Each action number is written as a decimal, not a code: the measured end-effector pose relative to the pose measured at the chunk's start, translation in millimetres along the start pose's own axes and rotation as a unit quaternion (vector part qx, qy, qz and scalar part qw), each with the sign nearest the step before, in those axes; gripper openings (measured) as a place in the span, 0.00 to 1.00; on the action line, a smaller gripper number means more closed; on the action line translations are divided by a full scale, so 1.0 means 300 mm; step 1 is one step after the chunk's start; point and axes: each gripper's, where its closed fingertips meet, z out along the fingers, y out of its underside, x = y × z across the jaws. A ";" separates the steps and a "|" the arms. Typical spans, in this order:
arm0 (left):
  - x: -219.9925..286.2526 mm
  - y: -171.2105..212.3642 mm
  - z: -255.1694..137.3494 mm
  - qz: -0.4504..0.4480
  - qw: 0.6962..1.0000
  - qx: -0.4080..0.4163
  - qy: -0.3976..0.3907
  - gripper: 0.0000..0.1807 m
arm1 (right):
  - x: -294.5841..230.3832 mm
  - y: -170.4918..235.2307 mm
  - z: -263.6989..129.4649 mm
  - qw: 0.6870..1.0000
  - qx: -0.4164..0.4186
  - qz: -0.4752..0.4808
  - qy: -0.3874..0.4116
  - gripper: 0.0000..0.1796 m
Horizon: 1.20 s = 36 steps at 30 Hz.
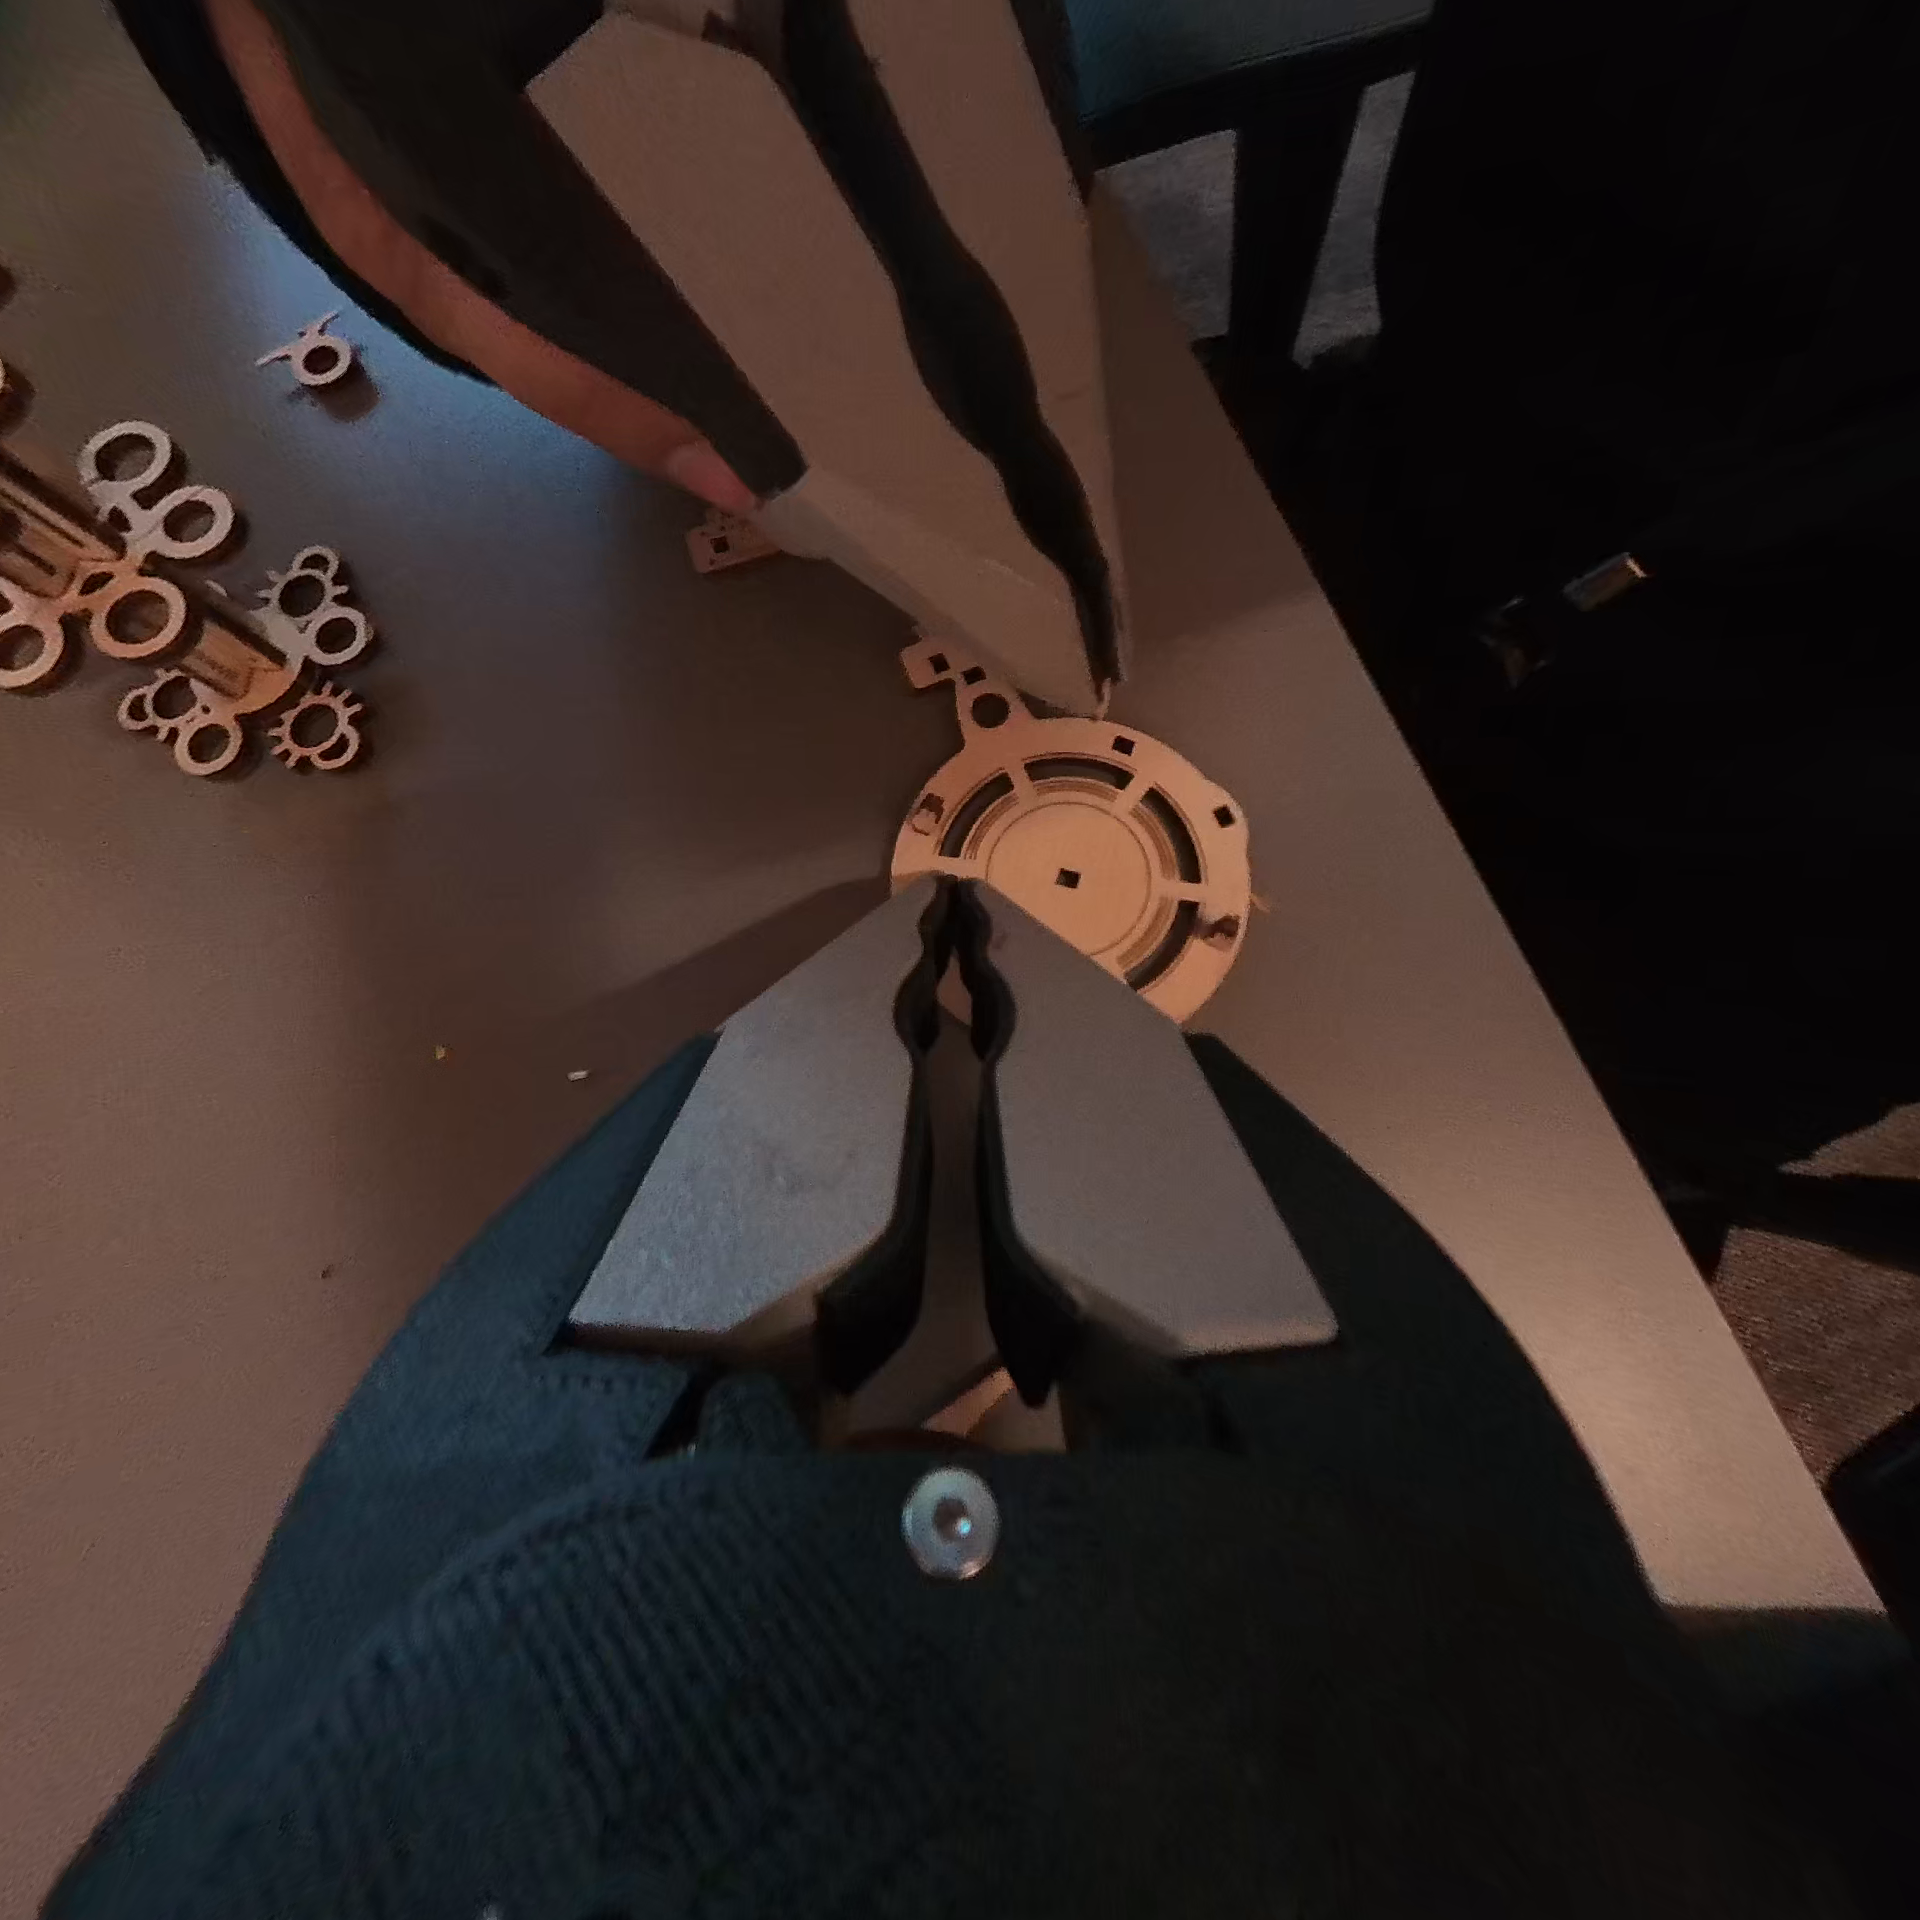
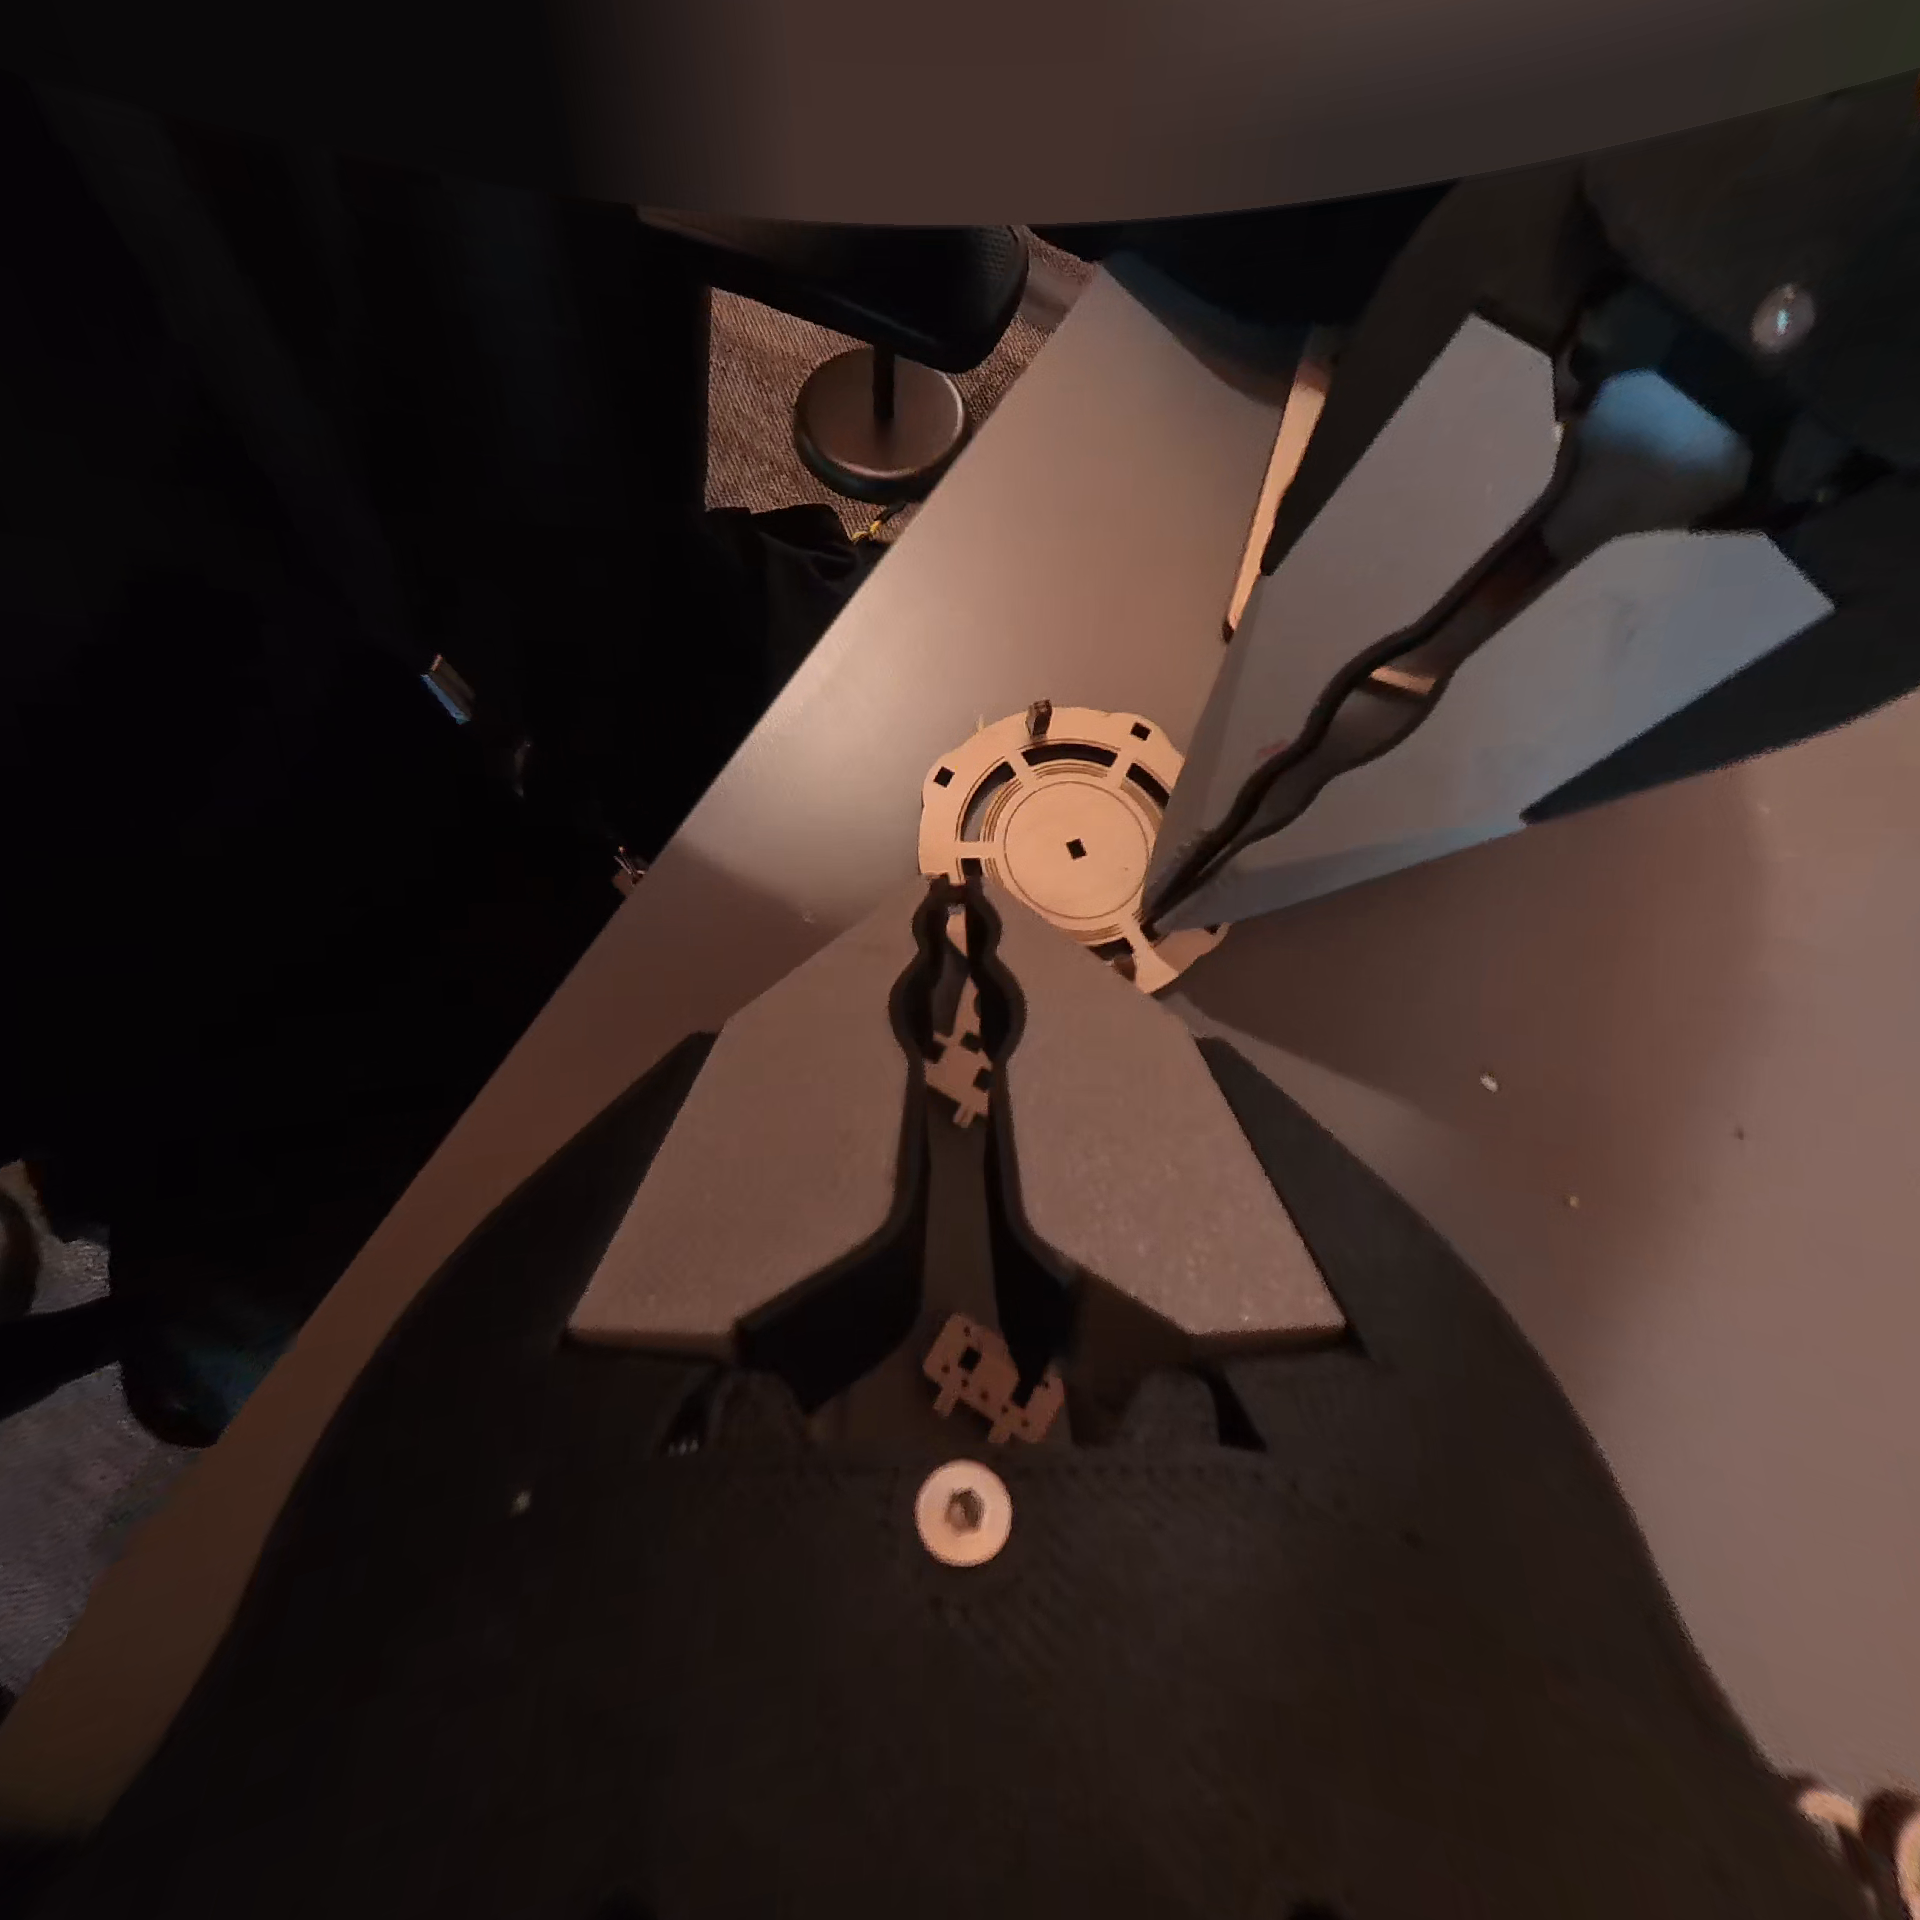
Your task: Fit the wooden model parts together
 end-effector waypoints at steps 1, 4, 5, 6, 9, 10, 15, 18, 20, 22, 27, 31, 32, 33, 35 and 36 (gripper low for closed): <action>0.002 0.000 0.000 0.003 1.000 0.000 0.002 0.00 | -0.003 -0.003 0.004 1.000 0.000 -0.002 -0.002 0.00; 0.004 -0.001 0.000 0.014 1.000 0.000 -0.001 0.00 | -0.009 -0.008 0.014 1.000 0.003 -0.005 -0.005 0.00; 0.004 -0.001 0.000 0.016 1.000 0.000 -0.001 0.00 | -0.011 -0.008 0.017 1.000 0.003 -0.006 -0.006 0.00; 0.005 -0.001 0.000 0.016 1.000 0.000 -0.002 0.00 | -0.011 -0.007 0.020 1.000 0.002 -0.008 -0.006 0.00; 0.005 -0.001 0.000 0.016 1.000 0.000 -0.002 0.00 | -0.009 -0.007 0.022 1.000 0.004 -0.012 -0.004 0.00; 0.005 -0.001 0.000 0.015 1.000 0.000 -0.002 0.00 | -0.009 -0.007 0.022 1.000 0.006 -0.011 -0.005 0.00; 0.005 -0.001 0.000 0.014 1.000 0.000 -0.002 0.00 | -0.006 -0.002 0.027 1.000 0.004 -0.019 -0.002 0.00; 0.005 -0.001 0.000 0.014 1.000 0.000 -0.002 0.00 | -0.011 -0.001 0.030 1.000 0.007 -0.021 -0.008 0.00; 0.005 -0.001 0.000 0.014 1.000 0.000 -0.003 0.00 | -0.011 -0.001 0.029 1.000 0.009 -0.021 -0.009 0.00; 0.005 -0.002 0.000 0.015 1.000 0.000 -0.003 0.00 | -0.009 0.000 0.029 1.000 0.011 -0.020 -0.010 0.00; 0.007 -0.007 0.005 0.026 1.000 0.001 -0.003 0.00 | -0.019 -0.002 0.030 0.999 0.010 -0.029 -0.016 0.00; 0.002 -0.013 0.012 0.029 1.000 0.001 -0.008 0.00 | -0.020 -0.006 0.036 0.999 0.010 -0.031 -0.018 0.00; -0.001 -0.015 0.014 0.030 0.999 0.001 -0.010 0.00 | -0.019 -0.006 0.036 0.999 0.010 -0.031 -0.017 0.00; -0.004 -0.016 0.015 0.032 0.999 0.001 -0.013 0.00 | -0.018 -0.006 0.036 0.999 0.011 -0.029 -0.017 0.00; -0.006 -0.018 0.017 0.034 0.999 0.000 -0.017 0.00 | -0.017 -0.007 0.037 0.999 0.012 -0.026 -0.017 0.00; -0.007 -0.019 0.018 0.035 0.999 0.000 -0.018 0.00 | -0.016 -0.008 0.039 0.999 0.012 -0.025 -0.017 0.00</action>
